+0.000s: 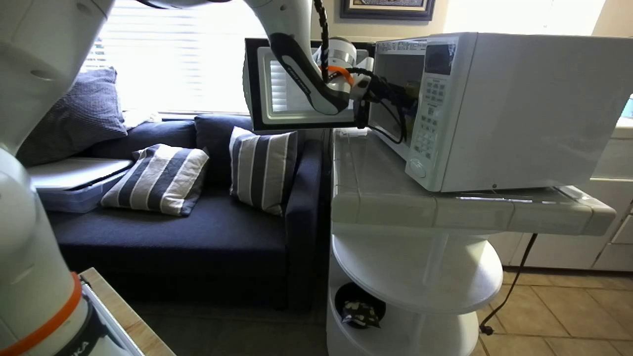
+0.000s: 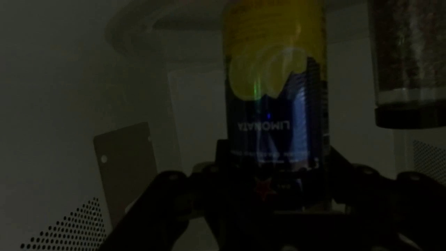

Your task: Put the yellow can in the microwave.

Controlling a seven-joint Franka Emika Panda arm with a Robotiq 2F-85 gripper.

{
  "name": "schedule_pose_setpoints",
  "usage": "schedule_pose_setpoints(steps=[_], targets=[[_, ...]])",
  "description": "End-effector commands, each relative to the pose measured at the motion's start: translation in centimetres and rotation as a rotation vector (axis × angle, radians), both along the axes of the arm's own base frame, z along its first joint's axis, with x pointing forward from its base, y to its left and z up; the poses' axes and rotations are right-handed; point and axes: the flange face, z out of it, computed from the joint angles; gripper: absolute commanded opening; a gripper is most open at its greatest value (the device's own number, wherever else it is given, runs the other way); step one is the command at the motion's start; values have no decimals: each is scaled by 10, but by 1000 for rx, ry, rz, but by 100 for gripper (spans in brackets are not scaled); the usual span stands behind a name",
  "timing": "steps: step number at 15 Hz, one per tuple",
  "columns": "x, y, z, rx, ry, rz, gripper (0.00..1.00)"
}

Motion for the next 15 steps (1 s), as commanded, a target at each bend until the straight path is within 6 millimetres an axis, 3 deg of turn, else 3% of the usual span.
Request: schedule_pose_setpoints(steps=[1, 6, 7, 8, 10, 15], targets=[[9, 2, 3, -4, -8, -7, 38], [11, 0, 1, 1, 1, -4, 38], [11, 0, 1, 2, 3, -5, 72], [11, -1, 2, 2, 4, -5, 88], [11, -1, 5, 1, 2, -5, 100], [7, 5, 14, 24, 53, 8, 100]])
